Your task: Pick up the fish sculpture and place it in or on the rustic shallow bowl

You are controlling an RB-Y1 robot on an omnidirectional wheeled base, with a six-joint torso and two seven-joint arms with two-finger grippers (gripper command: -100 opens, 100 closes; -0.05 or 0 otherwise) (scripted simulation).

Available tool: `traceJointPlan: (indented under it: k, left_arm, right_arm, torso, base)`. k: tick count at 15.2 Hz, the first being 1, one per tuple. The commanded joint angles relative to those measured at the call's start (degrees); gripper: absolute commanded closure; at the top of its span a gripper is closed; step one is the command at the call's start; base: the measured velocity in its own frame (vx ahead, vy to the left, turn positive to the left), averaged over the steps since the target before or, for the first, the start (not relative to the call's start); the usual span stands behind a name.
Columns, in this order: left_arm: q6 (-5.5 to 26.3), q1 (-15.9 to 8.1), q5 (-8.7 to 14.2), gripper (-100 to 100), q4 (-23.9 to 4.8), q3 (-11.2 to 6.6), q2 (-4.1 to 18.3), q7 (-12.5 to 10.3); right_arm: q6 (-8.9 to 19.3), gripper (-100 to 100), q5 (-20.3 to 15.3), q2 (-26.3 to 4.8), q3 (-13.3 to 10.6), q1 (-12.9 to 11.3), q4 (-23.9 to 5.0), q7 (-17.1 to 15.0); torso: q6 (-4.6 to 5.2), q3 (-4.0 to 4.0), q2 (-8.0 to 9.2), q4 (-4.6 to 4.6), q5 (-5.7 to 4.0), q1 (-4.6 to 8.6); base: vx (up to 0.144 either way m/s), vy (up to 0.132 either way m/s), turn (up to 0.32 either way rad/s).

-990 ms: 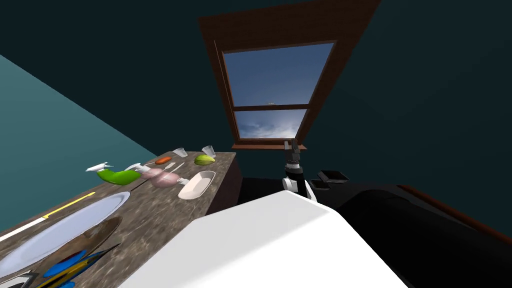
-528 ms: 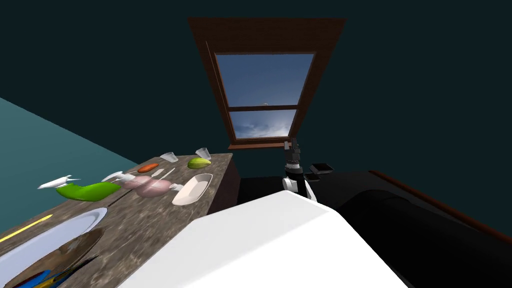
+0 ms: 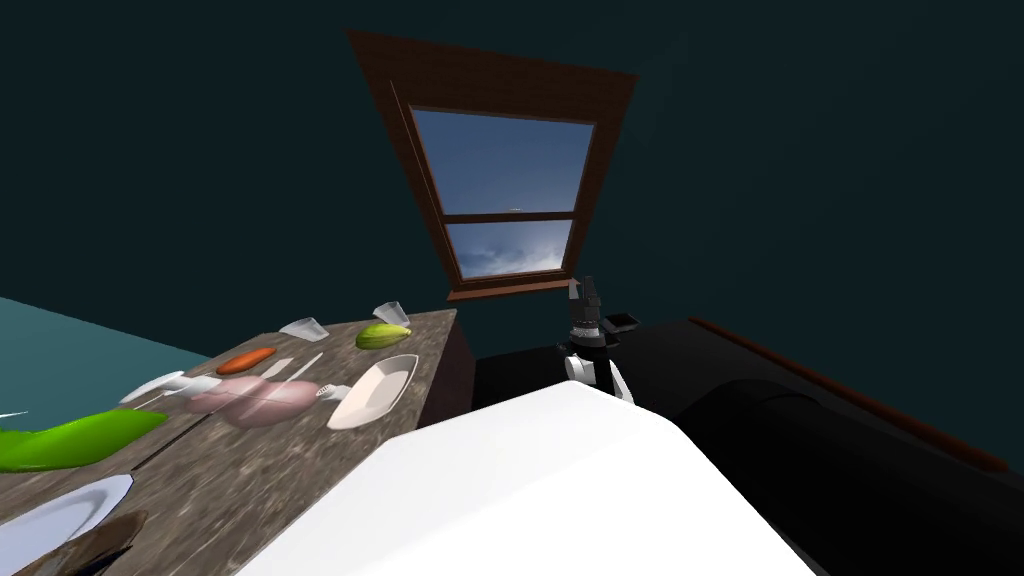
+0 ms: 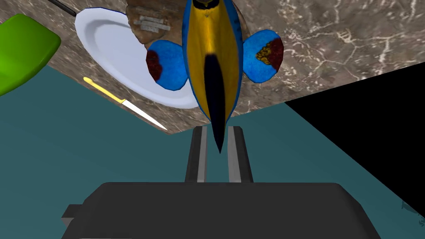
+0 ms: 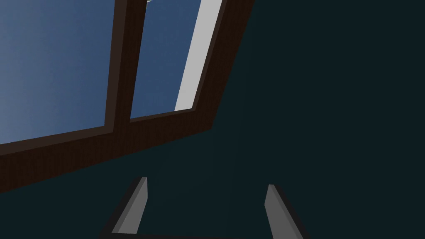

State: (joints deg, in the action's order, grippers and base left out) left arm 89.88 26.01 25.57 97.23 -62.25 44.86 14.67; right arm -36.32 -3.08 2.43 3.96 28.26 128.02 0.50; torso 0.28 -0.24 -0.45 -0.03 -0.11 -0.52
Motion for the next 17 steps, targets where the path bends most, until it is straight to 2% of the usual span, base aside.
traceJointPlan:
  k: [1,2,3,4,8,10,11,17]
  left_arm:
    - [1.9,-0.4,0.9,100,-1.7,-1.51,1.4,-0.2]
    - [2.4,-0.5,1.1,100,-2.2,-1.98,1.9,-0.3]
    - [1.4,-0.3,0.7,100,-1.6,-1.25,1.3,-0.1]
    - [1.6,-0.4,0.8,-100,-1.8,-1.39,1.4,-0.2]
    - [1.6,-0.4,0.8,-100,-1.8,-1.39,1.4,-0.2]
    - [4.6,0.0,1.9,-100,0.0,-3.37,2.5,-0.2]
    - [4.6,0.0,1.9,-100,0.0,-3.37,2.5,-0.2]
    - [10.6,0.9,4.0,-100,3.6,-7.34,4.6,-0.4]
  right_arm:
    - [0.0,0,0.0,0.0,0.0,0.0,0.0,0.0]
    - [0.0,0,0.0,0.0,0.0,0.0,0.0,0.0]
    - [0.0,0,0.0,0.0,0.0,0.0,0.0,0.0]
    - [0.0,0,0.0,0.0,0.0,0.0,0.0,0.0]
    - [0.0,0,0.0,0.0,0.0,0.0,0.0,0.0]
    - [0.0,0,0.0,0.0,0.0,0.0,0.0,0.0]
    - [0.0,0,0.0,0.0,0.0,0.0,0.0,0.0]
    - [0.0,0,0.0,0.0,0.0,0.0,0.0,0.0]
  torso:
    - [0.0,0.0,0.0,0.0,0.0,0.0]
    - [0.02,-0.01,-0.02,0.0,-0.01,0.03]
    - [0.01,-0.02,-0.03,0.0,-0.02,0.04]
    - [-0.05,-0.02,-0.04,-0.01,-0.01,0.09]
    - [-0.06,-0.04,-0.07,-0.01,-0.05,0.25]
    - [-0.06,-0.03,-0.06,-0.01,-0.07,0.26]
    - [-0.06,-0.02,-0.04,-0.01,-0.07,0.24]
    - [-0.07,0.0,0.0,0.0,-0.06,0.23]
  base:
    - [-0.021,0.04,-0.175]
    - [-0.018,0.043,-0.155]
    - [-0.01,0.03,-0.058]
    - [-0.003,0.013,-0.008]
    - [0.0,0.002,0.0]
    - [-0.01,0.012,-0.012]
    - [-0.015,0.018,-0.011]
    - [-0.016,0.017,-0.01]
